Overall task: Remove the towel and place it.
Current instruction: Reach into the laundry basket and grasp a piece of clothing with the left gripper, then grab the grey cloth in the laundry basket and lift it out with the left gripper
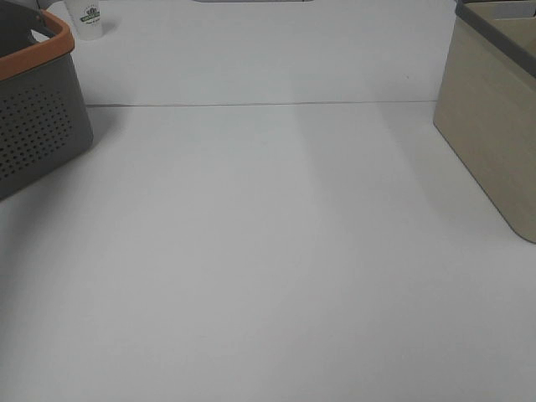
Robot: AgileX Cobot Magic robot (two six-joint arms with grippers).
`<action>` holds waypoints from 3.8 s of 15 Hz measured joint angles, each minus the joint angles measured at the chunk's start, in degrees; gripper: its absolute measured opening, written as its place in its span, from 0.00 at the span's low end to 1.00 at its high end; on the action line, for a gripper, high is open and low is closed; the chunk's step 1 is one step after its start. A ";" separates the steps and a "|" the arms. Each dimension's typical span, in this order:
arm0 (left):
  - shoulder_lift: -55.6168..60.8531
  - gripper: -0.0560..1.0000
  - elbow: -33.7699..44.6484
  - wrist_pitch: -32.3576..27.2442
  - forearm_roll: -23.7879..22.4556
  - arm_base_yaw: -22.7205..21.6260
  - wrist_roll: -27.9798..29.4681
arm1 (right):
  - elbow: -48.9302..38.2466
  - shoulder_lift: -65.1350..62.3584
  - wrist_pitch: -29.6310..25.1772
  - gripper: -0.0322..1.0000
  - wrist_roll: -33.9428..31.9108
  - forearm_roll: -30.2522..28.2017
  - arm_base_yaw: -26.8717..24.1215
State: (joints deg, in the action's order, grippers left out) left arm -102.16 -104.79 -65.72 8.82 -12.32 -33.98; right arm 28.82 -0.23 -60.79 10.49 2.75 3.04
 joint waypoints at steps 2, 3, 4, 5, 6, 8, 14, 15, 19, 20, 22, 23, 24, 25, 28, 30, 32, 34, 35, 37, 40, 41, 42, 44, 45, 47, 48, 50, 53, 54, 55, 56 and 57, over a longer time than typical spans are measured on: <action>-3.32 0.70 -2.46 0.57 4.53 -3.90 -3.32 | 0.00 0.00 0.00 0.80 0.00 0.00 0.00; -4.93 0.69 -3.50 0.97 6.42 -5.61 -5.73 | 0.00 0.00 0.00 0.80 0.00 0.00 0.00; -6.47 0.69 -3.90 1.26 8.37 -7.28 -8.19 | 0.00 0.00 0.00 0.80 0.00 0.00 0.00; -7.79 0.69 -3.90 2.12 9.80 -8.54 -11.00 | 0.00 0.00 0.00 0.80 0.00 0.00 0.00; -9.85 0.69 -3.90 4.98 11.00 -10.14 -16.62 | 0.00 0.00 0.00 0.80 -0.06 0.00 0.00; -11.12 0.69 -3.90 7.39 11.63 -10.66 -20.74 | 0.00 0.00 0.00 0.80 -0.06 0.00 0.00; -17.13 0.69 -3.90 10.03 12.20 -12.15 -23.32 | 0.00 0.00 0.00 0.80 -3.38 -2.75 0.00; -17.93 0.69 -3.90 9.97 12.20 -12.66 -23.32 | 0.00 0.00 0.00 0.80 -4.18 -2.75 0.00; -21.08 0.69 -3.90 11.46 14.61 -13.75 -23.89 | 0.00 0.00 0.00 0.80 -4.47 -3.04 0.00; -21.43 0.69 -3.90 12.38 15.81 -13.69 -23.95 | 0.00 0.00 0.00 0.80 -4.47 -3.04 0.00; -21.49 0.69 -3.90 13.46 16.84 -13.69 -24.35 | 0.00 0.00 0.00 0.80 -4.47 -3.04 0.00; -21.49 0.69 -3.90 13.46 16.84 -13.69 -24.35 | 0.00 0.00 0.00 0.80 -4.47 -3.04 0.00; -21.49 0.69 -3.90 13.46 16.84 -13.69 -24.35 | 0.00 0.00 0.00 0.80 -4.47 -3.04 0.00; -21.49 0.69 -3.90 13.46 17.30 -13.69 -24.35 | 0.00 0.00 0.00 0.80 -4.47 -3.04 0.00; -21.60 0.65 -3.90 13.46 19.37 -13.69 -24.75 | 0.00 0.00 0.00 0.80 -4.47 -3.04 0.00; -21.89 0.64 -3.90 13.06 19.60 -13.69 -25.73 | 0.00 0.00 0.00 0.80 -4.47 -3.04 0.00; -21.94 0.64 -3.90 13.06 19.54 -13.69 -25.73 | 0.00 0.00 0.00 0.80 -4.47 -3.04 0.00; -22.00 0.64 -3.90 12.61 19.48 -13.69 -25.67 | 0.00 0.00 0.00 0.80 -4.53 -3.04 0.00; -22.12 0.64 -3.90 12.61 19.48 -13.69 -25.67 | 0.00 0.00 0.00 0.80 -4.53 -3.04 0.00; -22.29 0.61 -3.90 11.97 19.42 -13.69 -25.67 | 0.00 0.00 0.00 0.80 -4.53 -3.04 0.00; -22.46 0.49 -3.90 11.80 19.14 -13.69 -24.64 | 0.00 0.00 0.00 0.80 -4.53 -3.04 0.00; -22.46 0.36 -3.90 11.86 19.08 -13.69 -23.55 | 0.00 0.00 0.00 0.80 -4.53 -3.04 0.00; -22.46 0.18 -3.90 12.32 18.62 -13.69 -22.29 | 0.00 0.00 0.00 0.80 -4.53 -3.04 0.00; -22.06 0.05 -3.90 13.35 17.65 -13.69 -21.14 | 0.00 0.00 0.00 0.80 -4.53 -3.04 0.00; -21.37 0.05 -3.90 13.64 17.25 -13.69 -20.97 | 0.00 0.00 0.00 0.80 -4.53 -3.04 0.00; -17.93 0.05 -3.90 15.24 16.84 -13.69 -20.91 | 0.00 0.00 0.00 0.80 -4.53 -3.04 0.00; -15.99 0.05 -3.90 16.33 16.84 -13.69 -20.91 | 0.00 0.00 0.00 0.80 -4.53 -3.04 0.00; -11.40 0.05 -3.90 17.82 17.42 -13.69 -20.91 | 0.00 0.00 0.00 0.80 -4.58 -3.04 0.00; -4.98 0.05 -3.90 21.08 22.92 -13.52 -20.91 | 0.00 0.00 0.00 0.80 -4.76 -3.04 0.00; -3.15 0.05 -3.90 22.80 25.44 -13.06 -20.91 | 0.00 0.00 0.00 0.80 -5.04 -3.04 0.00; 0.00 0.05 -3.90 28.30 30.02 -11.23 -20.91 | 0.00 0.00 0.00 0.80 -5.10 -3.04 0.00; 1.43 0.05 -3.90 31.40 30.88 -9.63 -20.91 | 0.00 0.00 0.00 0.80 -5.10 -3.04 0.00; 2.58 0.05 -3.90 35.01 31.28 -7.96 -20.91 | 0.00 0.00 0.00 0.80 -5.16 -3.04 0.00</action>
State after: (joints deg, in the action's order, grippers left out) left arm -99.58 -108.69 -30.71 40.11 -20.28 -54.89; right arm 28.82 -0.23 -60.79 5.33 -0.29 3.04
